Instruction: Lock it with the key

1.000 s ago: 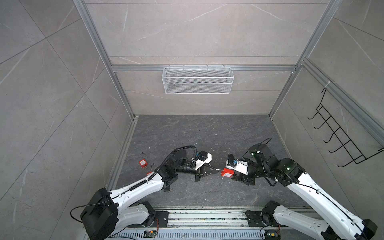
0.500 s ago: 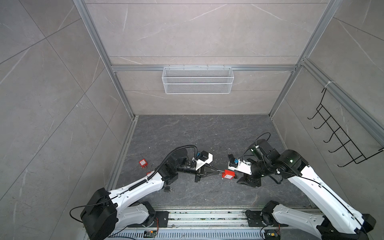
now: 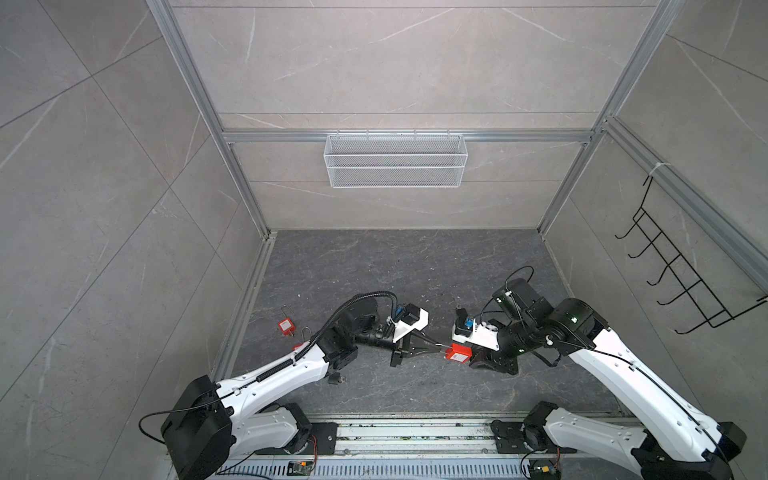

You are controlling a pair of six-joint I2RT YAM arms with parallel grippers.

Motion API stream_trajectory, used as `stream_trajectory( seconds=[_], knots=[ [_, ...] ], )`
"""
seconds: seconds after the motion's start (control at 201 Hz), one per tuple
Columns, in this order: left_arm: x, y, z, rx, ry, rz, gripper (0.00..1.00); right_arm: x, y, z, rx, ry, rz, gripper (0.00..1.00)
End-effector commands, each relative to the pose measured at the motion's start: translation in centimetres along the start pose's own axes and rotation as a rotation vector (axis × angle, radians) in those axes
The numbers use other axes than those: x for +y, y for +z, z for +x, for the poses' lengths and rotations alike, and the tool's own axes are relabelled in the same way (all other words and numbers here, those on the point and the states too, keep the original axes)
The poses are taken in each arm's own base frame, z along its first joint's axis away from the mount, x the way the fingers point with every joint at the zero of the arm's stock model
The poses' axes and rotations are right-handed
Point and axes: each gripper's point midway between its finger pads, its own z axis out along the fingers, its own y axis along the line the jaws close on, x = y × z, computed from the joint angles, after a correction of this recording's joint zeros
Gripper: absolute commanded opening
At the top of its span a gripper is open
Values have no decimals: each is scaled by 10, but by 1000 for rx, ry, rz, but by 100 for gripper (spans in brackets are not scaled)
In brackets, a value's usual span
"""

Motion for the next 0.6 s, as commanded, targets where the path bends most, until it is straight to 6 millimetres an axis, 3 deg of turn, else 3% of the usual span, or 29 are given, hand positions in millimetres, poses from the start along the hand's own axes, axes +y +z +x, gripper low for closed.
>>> stream_trajectory(
  seconds=[0.0, 0.234, 0.339, 0.373, 0.468, 0.592],
  knots=[
    [-7, 0, -32, -60, 100, 30, 0, -4, -1, -9, -81, -34, 42, 34],
    [-5, 2, -32, -65, 86, 24, 0, -15, -2, -11, -144, -70, 144, 24],
    [-3, 3, -30, -62, 78, 24, 0, -21, -4, -13, -168, -86, 197, 25],
    [-3, 3, -30, -62, 80, 22, 0, -22, -5, -14, -176, -95, 213, 28],
    [-3, 3, -29, -58, 83, 20, 0, -14, -11, -10, -168, -124, 196, 48],
    [-6, 2, -28, -41, 94, 28, 0, 5, -19, 1, -84, -63, 93, 52]
  ],
)
